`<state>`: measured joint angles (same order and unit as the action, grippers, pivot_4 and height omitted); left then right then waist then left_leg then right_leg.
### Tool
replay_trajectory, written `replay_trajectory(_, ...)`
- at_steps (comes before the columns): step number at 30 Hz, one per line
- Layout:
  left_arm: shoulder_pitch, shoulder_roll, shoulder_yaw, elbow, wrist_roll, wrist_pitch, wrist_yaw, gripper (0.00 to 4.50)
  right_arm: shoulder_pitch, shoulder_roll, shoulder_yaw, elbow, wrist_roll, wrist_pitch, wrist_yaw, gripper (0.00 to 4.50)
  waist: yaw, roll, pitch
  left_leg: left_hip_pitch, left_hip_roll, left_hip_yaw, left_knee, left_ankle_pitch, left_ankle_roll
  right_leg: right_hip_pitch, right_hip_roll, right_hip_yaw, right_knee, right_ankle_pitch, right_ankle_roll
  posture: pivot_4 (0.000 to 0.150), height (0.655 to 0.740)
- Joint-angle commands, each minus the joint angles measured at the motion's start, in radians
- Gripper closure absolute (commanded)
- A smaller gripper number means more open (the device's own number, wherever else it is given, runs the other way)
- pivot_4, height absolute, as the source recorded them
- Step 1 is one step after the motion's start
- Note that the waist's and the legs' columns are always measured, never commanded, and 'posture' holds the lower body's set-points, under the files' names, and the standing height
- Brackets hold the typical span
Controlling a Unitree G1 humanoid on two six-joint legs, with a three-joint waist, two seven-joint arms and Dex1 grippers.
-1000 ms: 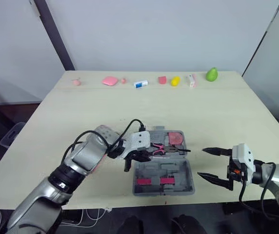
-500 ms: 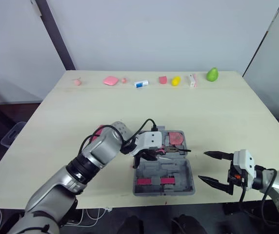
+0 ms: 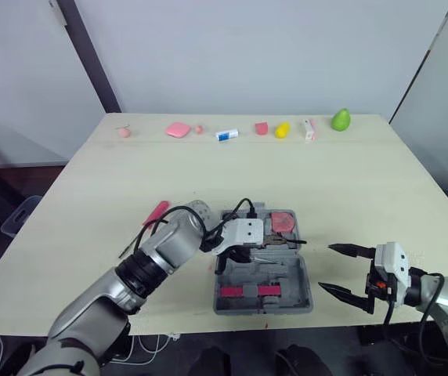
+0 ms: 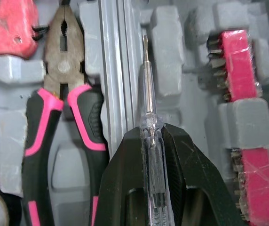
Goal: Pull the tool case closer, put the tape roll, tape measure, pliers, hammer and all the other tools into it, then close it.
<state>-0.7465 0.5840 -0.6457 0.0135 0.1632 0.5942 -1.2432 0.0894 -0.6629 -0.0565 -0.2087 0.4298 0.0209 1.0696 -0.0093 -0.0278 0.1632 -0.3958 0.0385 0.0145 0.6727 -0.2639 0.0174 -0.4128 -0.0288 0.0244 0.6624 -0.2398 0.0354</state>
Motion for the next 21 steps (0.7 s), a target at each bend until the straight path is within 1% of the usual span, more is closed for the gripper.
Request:
replay_trajectory(1, -0.016, -0.001, -0.013, -0.004, 0.029, -0.017, 0.006, 4.47, -0.009, -0.005, -0.015, -0.045, 0.012, 0.002, -0.005, 0.00, 0.000, 0.000, 0.000, 0.000, 0.000, 0.000, 0.000, 0.000, 0.000, 0.000, 0.000, 0.000, 0.000, 0.000, 0.000, 0.150, 0.7400)
replay_trajectory(9, 0.000, -0.036, -0.011, 0.003, 0.037, -0.011, 0.018, 4.47, -0.003, -0.002, -0.017, -0.054, 0.012, 0.002, -0.012, 0.00, 0.002, 0.000, 0.000, 0.000, 0.000, 0.000, 0.000, 0.000, 0.000, 0.000, 0.000, 0.000, 0.000, 0.000, 0.000, 0.150, 0.7400)
replay_trajectory(16, 0.002, -0.036, -0.007, 0.012, 0.046, -0.030, 0.014, 4.47, 0.000, 0.001, -0.016, -0.046, 0.007, -0.006, -0.011, 0.00, 0.003, 0.000, 0.000, 0.000, 0.000, 0.000, 0.001, 0.000, 0.000, 0.000, 0.000, 0.000, 0.000, 0.000, 0.000, 0.150, 0.7400)
replay_trajectory(17, 0.003, -0.035, -0.006, 0.011, 0.046, -0.032, 0.013, 3.42, 0.000, 0.001, -0.016, -0.047, 0.007, -0.006, -0.012, 0.00, 0.003, 0.000, 0.000, 0.000, 0.000, 0.000, 0.001, 0.000, 0.000, 0.000, 0.000, 0.000, 0.000, 0.000, 0.000, 0.150, 0.7400)
replay_trajectory(18, 0.004, -0.034, -0.006, 0.011, 0.048, -0.036, 0.012, 3.05, -0.001, 0.002, -0.015, -0.048, 0.007, -0.005, -0.013, 0.00, 0.003, 0.000, 0.000, 0.000, 0.000, 0.000, 0.001, 0.000, 0.000, 0.000, 0.000, 0.000, 0.000, 0.000, 0.000, 0.150, 0.7400)
replay_trajectory(19, 0.004, -0.033, -0.006, 0.011, 0.050, -0.039, 0.011, 2.49, -0.002, 0.002, -0.014, -0.048, 0.006, -0.004, -0.013, 0.00, 0.002, 0.000, 0.000, 0.000, 0.000, 0.000, 0.001, 0.000, 0.000, 0.000, 0.000, 0.000, 0.000, 0.000, 0.000, 0.150, 0.7400)
replay_trajectory(20, 0.005, -0.032, -0.005, 0.012, 0.053, -0.041, 0.010, 2.09, -0.003, 0.002, -0.014, -0.048, 0.006, -0.004, -0.013, 0.00, 0.003, 0.000, 0.000, 0.000, 0.000, 0.000, 0.001, 0.000, 0.000, 0.000, 0.000, 0.000, 0.000, 0.000, 0.000, 0.150, 0.7400)
replay_trajectory(21, 0.005, -0.032, -0.004, 0.012, 0.055, -0.043, 0.009, 1.58, -0.004, 0.002, -0.013, -0.048, 0.006, -0.003, -0.014, 0.00, 0.003, 0.000, 0.000, 0.000, 0.000, 0.000, 0.001, 0.000, 0.000, 0.000, 0.000, 0.000, 0.000, 0.000, 0.000, 0.150, 0.7400)
